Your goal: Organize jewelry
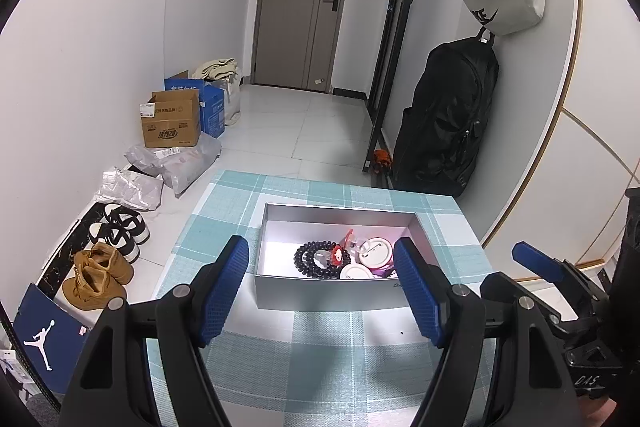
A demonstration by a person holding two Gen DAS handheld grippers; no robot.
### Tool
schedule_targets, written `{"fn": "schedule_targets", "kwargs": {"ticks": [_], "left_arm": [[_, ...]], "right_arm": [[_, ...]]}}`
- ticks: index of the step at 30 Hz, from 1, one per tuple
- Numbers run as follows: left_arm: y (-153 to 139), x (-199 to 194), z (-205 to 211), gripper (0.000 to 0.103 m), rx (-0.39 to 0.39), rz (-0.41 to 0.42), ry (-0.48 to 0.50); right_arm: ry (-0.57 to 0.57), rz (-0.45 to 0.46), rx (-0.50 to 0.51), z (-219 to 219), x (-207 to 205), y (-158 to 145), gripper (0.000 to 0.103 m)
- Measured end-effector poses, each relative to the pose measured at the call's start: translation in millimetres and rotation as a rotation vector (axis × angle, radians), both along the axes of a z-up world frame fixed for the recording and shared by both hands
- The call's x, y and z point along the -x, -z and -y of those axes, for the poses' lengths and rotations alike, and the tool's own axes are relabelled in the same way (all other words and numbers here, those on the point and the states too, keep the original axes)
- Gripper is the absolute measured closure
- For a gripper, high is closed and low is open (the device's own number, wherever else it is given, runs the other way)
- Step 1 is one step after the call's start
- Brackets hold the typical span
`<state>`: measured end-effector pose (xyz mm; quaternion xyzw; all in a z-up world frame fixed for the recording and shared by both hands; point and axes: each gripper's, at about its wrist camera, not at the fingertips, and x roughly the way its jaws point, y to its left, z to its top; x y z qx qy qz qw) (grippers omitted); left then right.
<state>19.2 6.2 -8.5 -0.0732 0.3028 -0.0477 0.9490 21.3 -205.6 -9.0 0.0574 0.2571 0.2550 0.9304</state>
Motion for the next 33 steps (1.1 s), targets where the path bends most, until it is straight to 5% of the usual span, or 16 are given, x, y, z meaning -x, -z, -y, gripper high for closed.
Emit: {"fn": "schedule_targets", "kwargs": {"ticks": [33], "left_arm": [[1.6,-2.1,-0.3,0.032,0.021,-0.010,0.011]], "right_arm": [[0.006,-0.004,0.001,1.0,-0.5,2.3,0.002]]}}
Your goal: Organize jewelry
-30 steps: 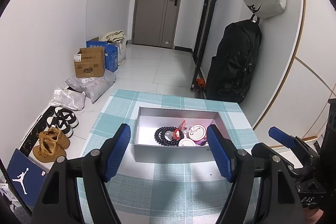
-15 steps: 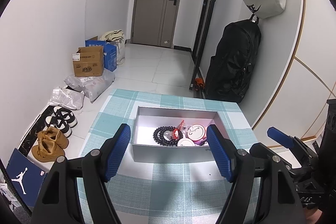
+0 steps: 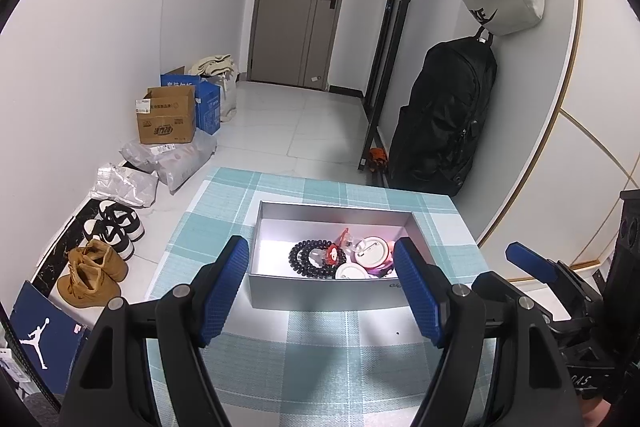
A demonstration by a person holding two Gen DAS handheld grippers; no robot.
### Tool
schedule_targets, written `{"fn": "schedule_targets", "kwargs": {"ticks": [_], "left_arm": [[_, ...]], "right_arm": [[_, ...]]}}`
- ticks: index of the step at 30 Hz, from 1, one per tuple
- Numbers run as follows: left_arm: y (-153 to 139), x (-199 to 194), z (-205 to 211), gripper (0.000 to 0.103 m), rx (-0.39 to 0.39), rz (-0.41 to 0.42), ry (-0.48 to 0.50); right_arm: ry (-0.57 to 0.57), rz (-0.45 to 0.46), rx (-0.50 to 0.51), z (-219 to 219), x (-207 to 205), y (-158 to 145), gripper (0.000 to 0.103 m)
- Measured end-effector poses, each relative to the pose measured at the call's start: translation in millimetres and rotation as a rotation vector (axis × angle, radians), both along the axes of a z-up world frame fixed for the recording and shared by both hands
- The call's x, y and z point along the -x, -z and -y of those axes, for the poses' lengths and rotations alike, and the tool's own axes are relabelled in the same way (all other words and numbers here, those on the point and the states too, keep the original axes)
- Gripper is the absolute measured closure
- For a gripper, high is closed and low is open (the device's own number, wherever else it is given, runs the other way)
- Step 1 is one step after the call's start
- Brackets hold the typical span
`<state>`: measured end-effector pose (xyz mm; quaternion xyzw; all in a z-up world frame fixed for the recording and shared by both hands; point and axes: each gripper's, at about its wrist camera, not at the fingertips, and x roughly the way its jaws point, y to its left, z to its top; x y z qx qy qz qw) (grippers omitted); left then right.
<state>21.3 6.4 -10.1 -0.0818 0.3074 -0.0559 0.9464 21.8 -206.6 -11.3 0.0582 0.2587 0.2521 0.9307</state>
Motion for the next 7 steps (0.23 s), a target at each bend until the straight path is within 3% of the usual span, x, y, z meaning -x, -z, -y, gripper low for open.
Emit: {"fn": "schedule_targets", "kwargs": {"ticks": [7], "left_arm": [[2.3,-0.8,0.7,0.032,-0.003,-0.006,0.004]], "right_arm": [[0.000,-0.002,0.005,-0.8,-1.9,1.1,0.002]]}}
